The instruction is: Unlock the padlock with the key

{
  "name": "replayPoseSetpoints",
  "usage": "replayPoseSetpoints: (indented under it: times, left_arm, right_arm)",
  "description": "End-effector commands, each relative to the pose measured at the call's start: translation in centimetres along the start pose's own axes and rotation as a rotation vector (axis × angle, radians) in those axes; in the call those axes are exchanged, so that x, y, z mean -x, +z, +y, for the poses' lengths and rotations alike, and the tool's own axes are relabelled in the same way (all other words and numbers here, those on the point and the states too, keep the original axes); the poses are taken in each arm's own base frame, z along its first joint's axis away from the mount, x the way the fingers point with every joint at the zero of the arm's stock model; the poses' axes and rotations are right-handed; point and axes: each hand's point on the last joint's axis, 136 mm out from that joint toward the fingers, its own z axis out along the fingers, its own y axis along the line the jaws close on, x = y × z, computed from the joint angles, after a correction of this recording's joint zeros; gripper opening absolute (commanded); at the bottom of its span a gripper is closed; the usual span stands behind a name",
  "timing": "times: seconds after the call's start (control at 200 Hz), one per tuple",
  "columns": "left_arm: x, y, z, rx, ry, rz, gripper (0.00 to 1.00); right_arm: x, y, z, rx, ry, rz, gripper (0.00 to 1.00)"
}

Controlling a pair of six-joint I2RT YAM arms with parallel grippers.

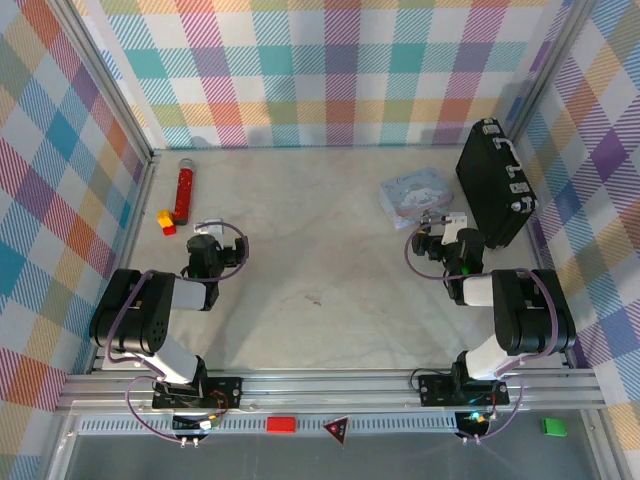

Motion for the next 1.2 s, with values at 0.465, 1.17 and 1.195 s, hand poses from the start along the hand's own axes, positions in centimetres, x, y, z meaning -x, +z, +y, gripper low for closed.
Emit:
replayPoseSetpoints:
  times: [0.465, 1.17, 1.195]
  left_arm:
    - [1.6, 0.3, -0.1, -0.009, -0.016, -0.048, 1.00]
    - [2.2, -0.6, -1.3, -0.059, 0.029, -0.075, 1.00]
    - [2.4, -0.9, -1.4, -0.060, 0.034, -0.087, 1.00]
  right_arm:
    - [1.3, 0.0, 0.1, 0.009, -0.007, -0.032, 0.99]
    - [1.6, -0.8, 1.2, 0.037, -0.054, -0.069, 0.99]
    - [1.7, -1.1, 1.5, 0.040, -0.064, -0.079, 0.99]
